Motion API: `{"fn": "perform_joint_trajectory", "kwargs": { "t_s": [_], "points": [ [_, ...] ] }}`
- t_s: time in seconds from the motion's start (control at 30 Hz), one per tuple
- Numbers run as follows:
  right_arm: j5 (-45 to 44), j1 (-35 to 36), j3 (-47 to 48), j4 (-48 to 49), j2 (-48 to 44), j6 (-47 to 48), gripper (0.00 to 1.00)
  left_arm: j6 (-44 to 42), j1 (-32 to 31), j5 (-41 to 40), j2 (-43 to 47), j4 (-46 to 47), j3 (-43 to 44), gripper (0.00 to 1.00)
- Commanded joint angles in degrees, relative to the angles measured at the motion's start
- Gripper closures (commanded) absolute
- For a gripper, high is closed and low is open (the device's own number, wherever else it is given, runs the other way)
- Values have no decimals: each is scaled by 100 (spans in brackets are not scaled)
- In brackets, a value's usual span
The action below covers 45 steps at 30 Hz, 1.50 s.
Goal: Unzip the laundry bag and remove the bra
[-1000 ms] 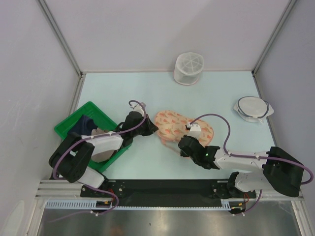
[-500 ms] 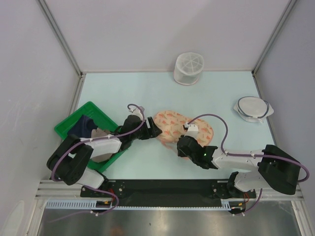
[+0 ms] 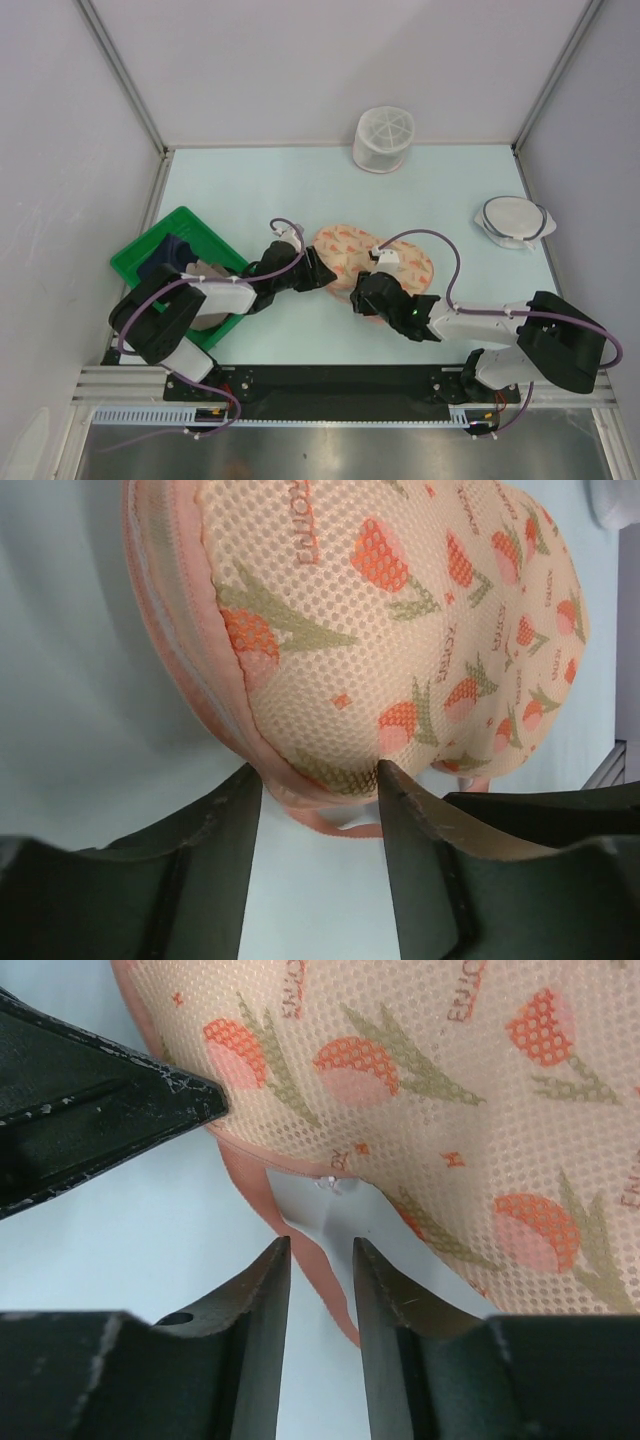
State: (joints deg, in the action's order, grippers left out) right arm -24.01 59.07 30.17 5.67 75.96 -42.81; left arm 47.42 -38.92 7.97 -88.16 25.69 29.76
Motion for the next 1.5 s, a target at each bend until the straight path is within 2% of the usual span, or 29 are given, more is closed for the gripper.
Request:
{"fn": "perform_joint_trajectory", "kwargs": {
  "t_s": [0.0,0.1,0.13,0.23,0.6,0.97,1.23,1.33,1.47],
  "points": [
    [28,-80,-46,434,85,150,62,162,-11,126,-96,516,135,50],
    [107,-150,-90,531,112,167,61,171,-11,152,-114,524,179,69],
    [124,-167,-117,558,112,185,61,189,-11,170,-114,533,171,81],
    [160,-229,-240,733,77,229,60,250,-11,258,-35,568,153,100],
    [546,-343,-495,1410,-20,703,53,435,-11,530,484,445,153,100],
    [406,-387,-469,1779,32,1213,53,426,-11,645,642,375,100,100],
    [415,-414,-319,1955,410,1512,54,435,-11,697,669,384,100,100],
    [432,-414,-258,2025,525,1547,57,435,-11,706,651,384,100,100],
    [362,-414,-205,2008,542,1591,73,426,-11,706,633,384,100,100]
  ]
}}
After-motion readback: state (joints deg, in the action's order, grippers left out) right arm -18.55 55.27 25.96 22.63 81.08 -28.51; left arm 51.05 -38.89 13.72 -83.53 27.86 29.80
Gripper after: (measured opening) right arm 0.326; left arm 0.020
